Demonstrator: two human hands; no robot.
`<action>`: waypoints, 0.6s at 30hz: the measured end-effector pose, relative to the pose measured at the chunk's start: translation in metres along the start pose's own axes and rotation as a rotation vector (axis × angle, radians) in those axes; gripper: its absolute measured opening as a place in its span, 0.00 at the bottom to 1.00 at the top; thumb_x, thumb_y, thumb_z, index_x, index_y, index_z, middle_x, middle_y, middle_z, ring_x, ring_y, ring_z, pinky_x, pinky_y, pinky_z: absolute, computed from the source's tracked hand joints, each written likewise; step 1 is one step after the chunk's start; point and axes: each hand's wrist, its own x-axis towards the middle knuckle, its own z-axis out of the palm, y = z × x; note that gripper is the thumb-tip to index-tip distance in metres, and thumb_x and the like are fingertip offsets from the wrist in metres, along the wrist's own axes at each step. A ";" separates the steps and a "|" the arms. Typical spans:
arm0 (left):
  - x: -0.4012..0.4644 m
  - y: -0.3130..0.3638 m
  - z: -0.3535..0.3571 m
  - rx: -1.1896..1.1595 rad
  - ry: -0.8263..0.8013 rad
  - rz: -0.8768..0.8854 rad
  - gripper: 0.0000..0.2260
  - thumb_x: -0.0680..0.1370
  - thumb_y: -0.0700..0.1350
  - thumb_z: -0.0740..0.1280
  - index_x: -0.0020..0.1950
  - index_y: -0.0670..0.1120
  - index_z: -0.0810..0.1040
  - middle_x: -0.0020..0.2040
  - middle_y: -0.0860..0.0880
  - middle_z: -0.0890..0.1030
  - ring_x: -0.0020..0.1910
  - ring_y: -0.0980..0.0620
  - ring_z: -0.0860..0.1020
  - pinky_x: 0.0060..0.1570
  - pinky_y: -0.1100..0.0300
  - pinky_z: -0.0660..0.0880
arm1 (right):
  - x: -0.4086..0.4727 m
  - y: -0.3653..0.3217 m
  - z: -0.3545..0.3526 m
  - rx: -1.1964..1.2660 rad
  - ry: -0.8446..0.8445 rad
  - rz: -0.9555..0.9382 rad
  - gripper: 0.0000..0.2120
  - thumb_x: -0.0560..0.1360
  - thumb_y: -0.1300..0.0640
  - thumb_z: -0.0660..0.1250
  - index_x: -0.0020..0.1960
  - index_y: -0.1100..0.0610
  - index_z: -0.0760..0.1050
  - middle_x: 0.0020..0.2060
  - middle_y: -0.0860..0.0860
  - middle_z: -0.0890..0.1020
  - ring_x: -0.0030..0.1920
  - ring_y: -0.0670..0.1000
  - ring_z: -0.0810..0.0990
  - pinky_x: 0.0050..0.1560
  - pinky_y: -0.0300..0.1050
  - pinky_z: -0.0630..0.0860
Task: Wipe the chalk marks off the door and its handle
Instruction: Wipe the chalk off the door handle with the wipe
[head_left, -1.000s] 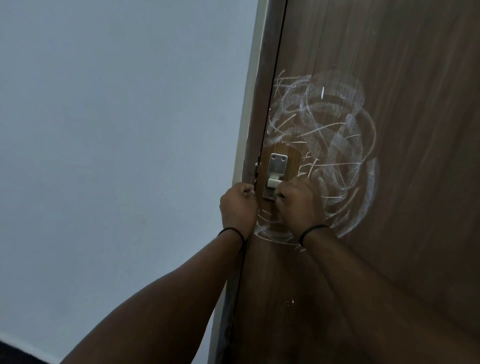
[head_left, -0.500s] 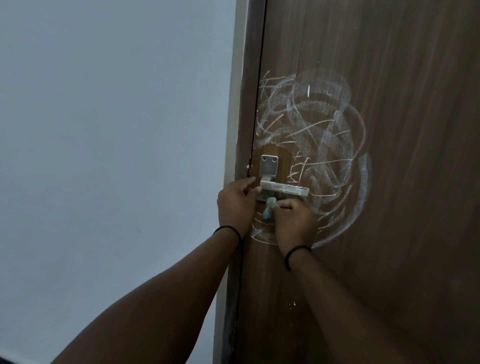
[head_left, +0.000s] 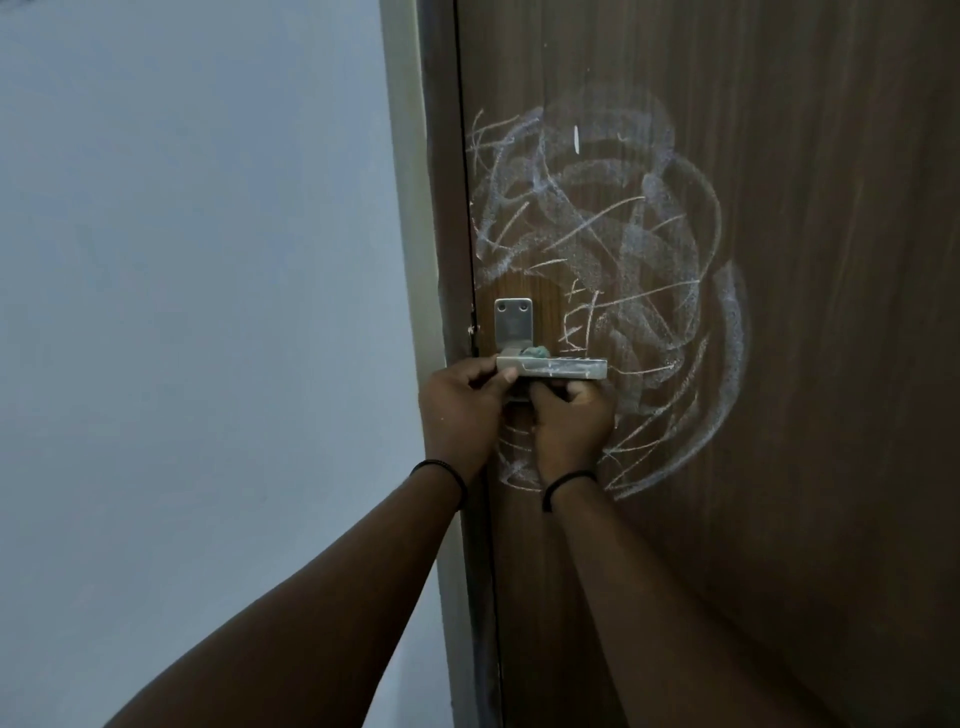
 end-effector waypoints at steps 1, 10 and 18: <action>0.001 0.001 0.000 -0.010 -0.004 -0.017 0.07 0.74 0.43 0.74 0.51 0.49 0.86 0.37 0.65 0.82 0.41 0.67 0.82 0.41 0.70 0.78 | -0.002 0.001 -0.001 0.019 -0.019 0.029 0.01 0.71 0.66 0.73 0.43 0.64 0.82 0.36 0.56 0.85 0.38 0.52 0.84 0.42 0.49 0.82; 0.012 0.012 -0.010 0.009 -0.093 -0.189 0.02 0.72 0.44 0.75 0.45 0.49 0.87 0.39 0.50 0.86 0.39 0.48 0.85 0.44 0.44 0.83 | -0.003 -0.011 0.001 0.259 -0.162 0.306 0.02 0.76 0.65 0.69 0.46 0.63 0.81 0.35 0.57 0.81 0.34 0.55 0.77 0.32 0.43 0.75; 0.010 0.025 -0.014 0.078 -0.099 -0.256 0.03 0.73 0.44 0.75 0.45 0.47 0.87 0.37 0.47 0.85 0.39 0.47 0.84 0.43 0.46 0.83 | -0.008 -0.015 -0.004 0.244 -0.209 0.351 0.05 0.78 0.65 0.65 0.46 0.59 0.79 0.33 0.54 0.79 0.27 0.47 0.75 0.25 0.38 0.73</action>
